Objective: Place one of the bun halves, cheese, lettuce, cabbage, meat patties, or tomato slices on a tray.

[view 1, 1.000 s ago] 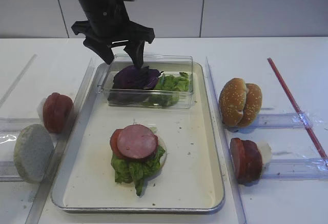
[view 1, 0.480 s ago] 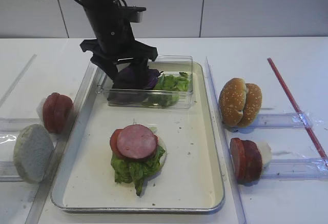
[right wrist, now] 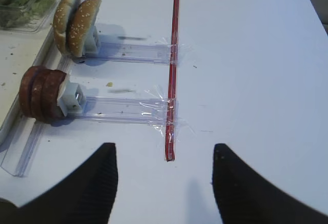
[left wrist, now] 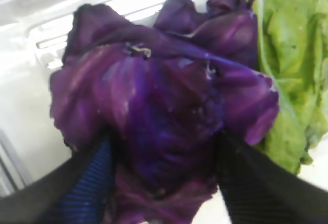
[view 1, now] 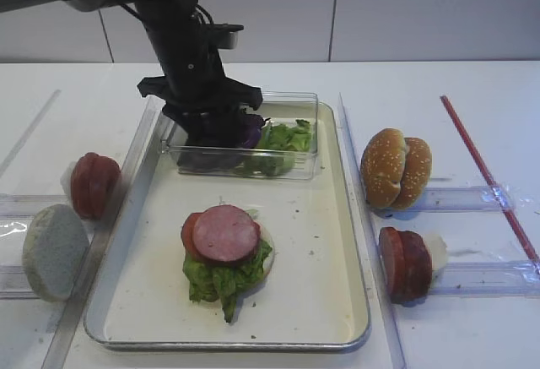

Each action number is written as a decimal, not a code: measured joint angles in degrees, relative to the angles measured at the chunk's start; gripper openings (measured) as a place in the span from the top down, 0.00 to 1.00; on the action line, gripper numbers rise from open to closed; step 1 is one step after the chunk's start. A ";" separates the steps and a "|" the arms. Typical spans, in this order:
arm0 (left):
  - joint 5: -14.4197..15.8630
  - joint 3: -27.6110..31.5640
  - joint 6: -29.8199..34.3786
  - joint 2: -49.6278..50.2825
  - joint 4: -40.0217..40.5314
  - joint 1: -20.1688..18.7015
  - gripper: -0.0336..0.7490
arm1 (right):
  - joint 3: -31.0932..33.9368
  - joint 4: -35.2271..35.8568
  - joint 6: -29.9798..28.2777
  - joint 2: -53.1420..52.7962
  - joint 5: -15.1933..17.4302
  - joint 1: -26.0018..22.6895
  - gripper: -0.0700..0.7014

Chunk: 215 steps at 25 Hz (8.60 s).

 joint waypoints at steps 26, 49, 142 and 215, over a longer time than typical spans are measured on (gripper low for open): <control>0.35 -3.91 -3.22 -4.07 2.64 0.00 0.82 | 0.00 0.00 0.10 0.00 0.00 0.00 0.35; 0.84 26.00 -6.85 -36.75 -0.40 0.00 0.82 | 0.00 0.00 0.20 0.00 0.00 0.00 0.35; -0.24 25.19 -7.32 -22.43 2.56 -14.58 0.34 | 0.00 0.00 0.04 0.00 0.00 0.00 0.35; 1.32 66.06 -5.51 -88.48 9.96 15.41 0.35 | 0.00 0.00 0.20 0.00 0.00 0.00 0.35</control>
